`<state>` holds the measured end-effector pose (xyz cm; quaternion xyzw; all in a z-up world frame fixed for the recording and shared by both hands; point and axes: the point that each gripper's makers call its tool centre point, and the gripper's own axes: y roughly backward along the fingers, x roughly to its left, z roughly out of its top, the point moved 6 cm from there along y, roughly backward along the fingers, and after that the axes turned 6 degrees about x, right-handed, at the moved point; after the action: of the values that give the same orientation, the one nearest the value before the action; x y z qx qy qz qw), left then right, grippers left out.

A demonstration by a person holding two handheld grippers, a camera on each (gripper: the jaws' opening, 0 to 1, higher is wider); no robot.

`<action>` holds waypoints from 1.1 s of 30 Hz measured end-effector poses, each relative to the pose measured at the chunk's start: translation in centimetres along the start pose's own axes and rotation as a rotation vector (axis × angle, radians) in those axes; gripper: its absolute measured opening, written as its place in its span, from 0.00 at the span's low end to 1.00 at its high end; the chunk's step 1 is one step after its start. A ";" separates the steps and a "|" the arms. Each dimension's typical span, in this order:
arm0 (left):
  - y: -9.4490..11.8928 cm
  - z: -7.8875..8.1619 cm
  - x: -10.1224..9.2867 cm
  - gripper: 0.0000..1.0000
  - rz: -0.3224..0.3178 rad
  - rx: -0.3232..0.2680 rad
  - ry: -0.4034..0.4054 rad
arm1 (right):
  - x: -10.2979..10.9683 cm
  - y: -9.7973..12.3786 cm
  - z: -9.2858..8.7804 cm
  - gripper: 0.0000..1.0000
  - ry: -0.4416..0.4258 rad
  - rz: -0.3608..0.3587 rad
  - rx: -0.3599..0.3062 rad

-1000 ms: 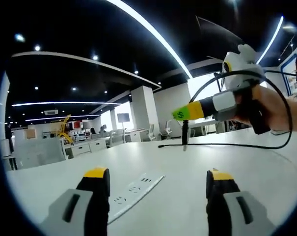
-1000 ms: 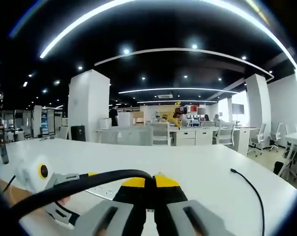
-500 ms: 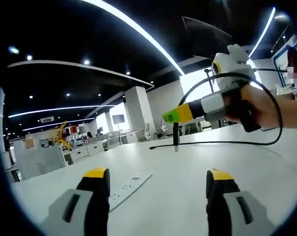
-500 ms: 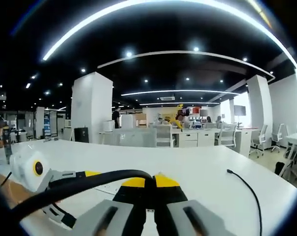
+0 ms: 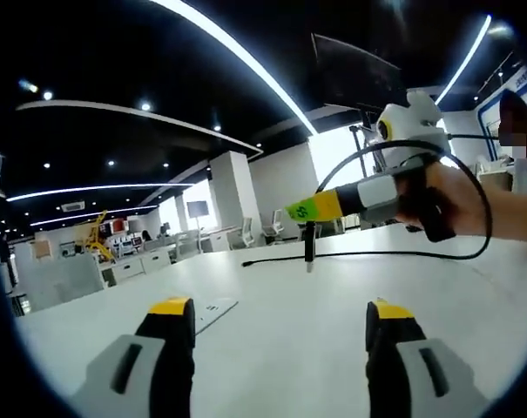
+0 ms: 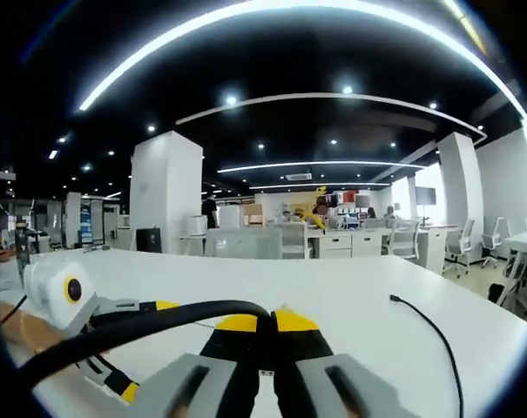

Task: Locate the USB plug end of the data cable currently connected to the USB port on the desk. Grip the plug, withdraw it from the port, and place it onto the desktop.

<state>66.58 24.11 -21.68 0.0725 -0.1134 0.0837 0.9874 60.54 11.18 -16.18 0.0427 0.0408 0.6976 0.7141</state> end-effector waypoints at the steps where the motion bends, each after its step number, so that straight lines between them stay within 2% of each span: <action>1: 0.2 0.0 -0.4 0.81 -0.021 0.011 -0.029 | 0.1 0.5 -0.1 0.05 0.004 -0.004 -0.009; 3: 0.6 -0.1 -0.9 0.81 -0.033 0.038 -0.085 | 0.3 1.2 -0.1 0.05 0.003 -0.005 -0.014; 6: 1.1 0.3 -1.3 0.81 -0.031 0.032 -0.083 | 0.5 2.0 -0.1 0.05 -0.014 -0.002 -0.038; 11: 2.0 1.2 -1.7 0.81 -0.023 0.036 -0.084 | 1.7 2.2 -0.2 0.05 0.011 0.017 -0.028; 16: 3.0 2.0 -2.4 0.81 -0.013 0.022 -0.083 | 1.8 2.9 -0.3 0.05 0.004 0.014 -0.041; 20: 3.2 1.9 -2.7 0.81 -0.007 0.034 -0.110 | 0.8 3.1 0.1 0.05 0.009 0.008 -0.052; 28: 3.7 0.7 -2.7 0.81 0.015 0.064 -0.091 | 1.1 3.2 -0.1 0.05 0.024 0.032 -0.049; 33: 4.0 0.3 -2.1 0.81 0.028 0.071 -0.074 | 1.3 3.1 0.0 0.05 0.089 0.032 -0.032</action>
<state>63.74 27.66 -21.39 0.1089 -0.1476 0.0987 0.9781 57.52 12.59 -15.81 0.0006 0.0605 0.7106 0.7009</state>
